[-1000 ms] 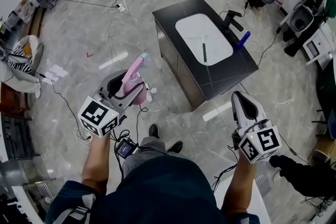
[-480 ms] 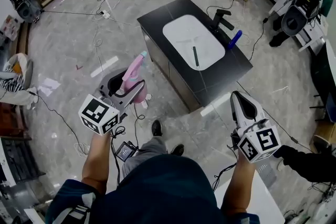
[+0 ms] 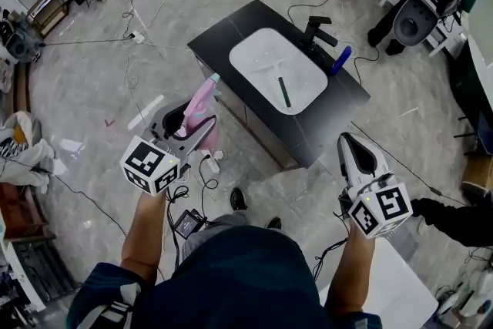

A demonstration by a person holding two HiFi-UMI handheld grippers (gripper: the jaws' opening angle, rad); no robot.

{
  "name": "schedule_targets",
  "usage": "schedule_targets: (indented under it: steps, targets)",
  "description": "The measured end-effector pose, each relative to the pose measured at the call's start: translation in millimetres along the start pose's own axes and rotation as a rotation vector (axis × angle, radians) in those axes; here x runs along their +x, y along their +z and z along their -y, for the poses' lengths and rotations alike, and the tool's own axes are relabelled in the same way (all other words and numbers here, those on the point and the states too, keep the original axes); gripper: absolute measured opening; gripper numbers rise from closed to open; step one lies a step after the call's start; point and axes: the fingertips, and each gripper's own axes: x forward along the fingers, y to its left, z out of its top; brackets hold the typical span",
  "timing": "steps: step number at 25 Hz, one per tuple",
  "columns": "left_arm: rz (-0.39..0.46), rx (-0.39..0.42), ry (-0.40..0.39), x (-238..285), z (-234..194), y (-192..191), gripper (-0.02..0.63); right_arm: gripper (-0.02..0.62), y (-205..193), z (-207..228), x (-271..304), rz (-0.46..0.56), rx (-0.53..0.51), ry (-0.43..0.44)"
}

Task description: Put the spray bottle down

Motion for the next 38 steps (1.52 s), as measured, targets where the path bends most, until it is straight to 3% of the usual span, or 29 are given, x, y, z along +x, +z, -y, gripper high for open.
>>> schedule_targets:
  steps: [7,14,28,38]
  targets:
    - [0.009,-0.009,-0.067,29.2,-43.5,-8.6,0.218,0.014,-4.9,-1.5,28.6,-0.007,0.014,-0.077]
    - [0.023,-0.045,-0.096,61.3,-62.4,-15.7,0.218,0.014,-14.6,5.9,52.5,-0.041,0.027,-0.091]
    - [0.041,-0.090,-0.043,128.6,-88.1,-31.2,0.218,0.014,-21.8,41.7,109.0,-0.071,0.055,-0.027]
    - [0.024,-0.137,-0.022,184.1,-96.8,-67.2,0.218,0.014,-50.8,74.3,143.9,-0.119,0.112,0.004]
